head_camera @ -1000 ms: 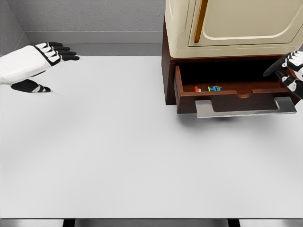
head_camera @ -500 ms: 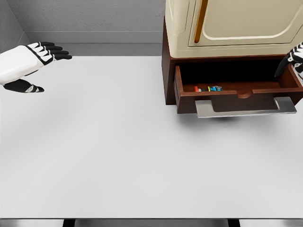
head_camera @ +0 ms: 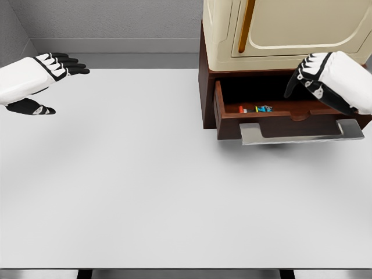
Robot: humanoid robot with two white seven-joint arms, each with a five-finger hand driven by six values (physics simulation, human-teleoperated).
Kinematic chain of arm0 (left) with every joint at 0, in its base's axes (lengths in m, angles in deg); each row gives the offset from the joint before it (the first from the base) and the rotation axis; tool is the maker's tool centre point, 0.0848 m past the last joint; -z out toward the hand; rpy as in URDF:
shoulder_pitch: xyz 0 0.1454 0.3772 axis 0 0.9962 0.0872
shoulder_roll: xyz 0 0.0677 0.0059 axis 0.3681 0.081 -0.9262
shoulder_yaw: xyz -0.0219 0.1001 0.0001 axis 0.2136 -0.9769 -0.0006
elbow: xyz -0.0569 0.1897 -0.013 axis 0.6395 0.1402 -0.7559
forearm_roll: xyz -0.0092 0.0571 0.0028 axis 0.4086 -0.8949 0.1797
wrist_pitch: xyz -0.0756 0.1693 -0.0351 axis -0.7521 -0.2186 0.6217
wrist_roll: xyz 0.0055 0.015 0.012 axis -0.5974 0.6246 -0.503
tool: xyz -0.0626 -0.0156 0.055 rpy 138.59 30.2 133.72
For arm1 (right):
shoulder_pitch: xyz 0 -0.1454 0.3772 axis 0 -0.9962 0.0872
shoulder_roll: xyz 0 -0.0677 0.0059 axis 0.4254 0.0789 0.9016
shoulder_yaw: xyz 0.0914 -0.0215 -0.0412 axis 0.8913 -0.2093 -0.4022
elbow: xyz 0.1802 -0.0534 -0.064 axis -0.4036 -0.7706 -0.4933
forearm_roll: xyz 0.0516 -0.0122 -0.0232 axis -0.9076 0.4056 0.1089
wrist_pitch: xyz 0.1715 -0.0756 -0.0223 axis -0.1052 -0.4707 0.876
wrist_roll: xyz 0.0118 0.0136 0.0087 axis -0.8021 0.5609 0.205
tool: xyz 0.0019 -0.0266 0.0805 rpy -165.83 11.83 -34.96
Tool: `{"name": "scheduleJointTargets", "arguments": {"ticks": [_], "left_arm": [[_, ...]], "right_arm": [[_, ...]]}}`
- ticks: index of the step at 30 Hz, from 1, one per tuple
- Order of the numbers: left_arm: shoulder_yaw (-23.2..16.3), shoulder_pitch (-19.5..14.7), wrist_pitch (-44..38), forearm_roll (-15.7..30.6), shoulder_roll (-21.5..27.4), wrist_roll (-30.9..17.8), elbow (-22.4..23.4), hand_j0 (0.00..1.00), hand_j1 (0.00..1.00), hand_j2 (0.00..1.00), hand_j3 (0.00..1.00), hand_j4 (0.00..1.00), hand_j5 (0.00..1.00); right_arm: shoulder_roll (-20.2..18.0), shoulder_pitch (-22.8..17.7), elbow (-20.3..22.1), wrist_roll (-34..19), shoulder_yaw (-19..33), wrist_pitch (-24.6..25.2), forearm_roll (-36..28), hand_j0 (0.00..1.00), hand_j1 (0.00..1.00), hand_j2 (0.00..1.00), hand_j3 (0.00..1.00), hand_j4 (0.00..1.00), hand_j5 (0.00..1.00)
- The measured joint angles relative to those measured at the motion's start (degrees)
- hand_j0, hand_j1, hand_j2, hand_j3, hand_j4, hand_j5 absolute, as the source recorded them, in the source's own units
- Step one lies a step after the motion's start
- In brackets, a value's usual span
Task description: Put the switch into the drawer with left arm, and close the drawer with right arm
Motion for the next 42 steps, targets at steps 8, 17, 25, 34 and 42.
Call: {"name": "scheduleJointTargets", "arguments": {"ticks": [8,17,25,34,42], "left_arm": [[-0.08,0.26,0.00,0.06,-0.02,0.00,-0.08,1.00,1.00,1.00,1.00,1.00,1.00],[-0.07,0.26,0.00,0.01,0.05,0.00,-0.01,1.00,1.00,1.00,1.00,1.00,1.00],[-0.09,0.26,0.00,-0.01,-0.05,0.00,0.00,1.00,1.00,1.00,1.00,1.00,1.00],[-0.11,0.53,0.00,-0.09,-0.11,0.00,0.15,1.00,1.00,1.00,1.00,1.00,1.00],[-0.09,0.62,0.00,-0.10,-0.19,0.00,0.17,1.00,1.00,1.00,1.00,1.00,1.00]], "right_arm": [[1.94,1.67,0.02,0.38,-7.66,0.00,0.04,0.29,0.29,0.29,0.29,0.29,0.29],[2.40,2.46,0.02,0.79,-11.42,0.00,-0.21,0.29,0.29,0.29,0.29,0.29,0.29],[2.39,2.20,0.01,1.04,-13.85,0.00,-0.23,0.29,0.29,0.29,0.29,0.29,0.29],[2.34,2.29,-0.13,1.39,-15.56,0.00,-0.41,0.30,0.30,0.30,0.30,0.30,0.30],[2.50,2.55,-0.54,1.52,-16.19,0.01,-1.58,0.28,0.28,0.28,0.28,0.28,0.28]]}}
